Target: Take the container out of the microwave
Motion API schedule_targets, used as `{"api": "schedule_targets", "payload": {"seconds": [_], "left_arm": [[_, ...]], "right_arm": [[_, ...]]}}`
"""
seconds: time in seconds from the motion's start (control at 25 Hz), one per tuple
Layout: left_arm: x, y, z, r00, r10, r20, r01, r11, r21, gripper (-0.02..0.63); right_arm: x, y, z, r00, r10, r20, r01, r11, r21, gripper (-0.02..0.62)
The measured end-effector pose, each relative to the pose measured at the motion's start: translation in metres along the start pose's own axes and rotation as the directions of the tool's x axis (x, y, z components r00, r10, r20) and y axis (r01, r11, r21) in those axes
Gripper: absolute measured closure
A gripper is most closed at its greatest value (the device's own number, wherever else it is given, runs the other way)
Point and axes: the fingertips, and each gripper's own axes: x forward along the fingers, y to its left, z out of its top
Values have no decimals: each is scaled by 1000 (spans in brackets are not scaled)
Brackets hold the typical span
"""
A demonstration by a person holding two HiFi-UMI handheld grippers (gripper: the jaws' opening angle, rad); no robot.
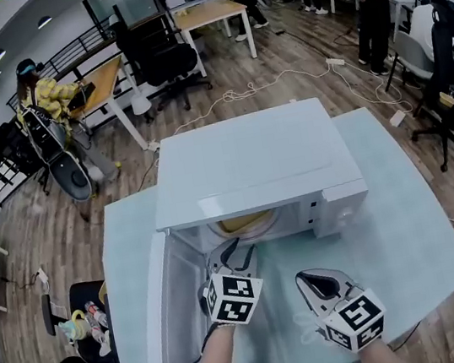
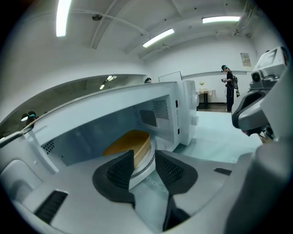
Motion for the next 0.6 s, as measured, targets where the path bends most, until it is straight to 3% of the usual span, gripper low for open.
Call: {"api": "schedule_targets", "payload": {"seconds": [0.08, 0.4, 0.6], "left_arm": [[12, 5, -7, 999, -7, -35, 8, 1000, 25, 460], [41, 16, -14, 996, 47, -80, -32, 983, 180, 459], [61, 15, -14, 994, 27, -104, -6, 979, 203, 459]], "right_arm": [[3, -2, 0, 1000, -1, -2, 1, 1000, 6, 588], [4, -8, -15, 999, -15, -36, 17, 999, 40, 587], [7, -6, -24, 999, 0, -53, 3, 998, 65, 587]]}}
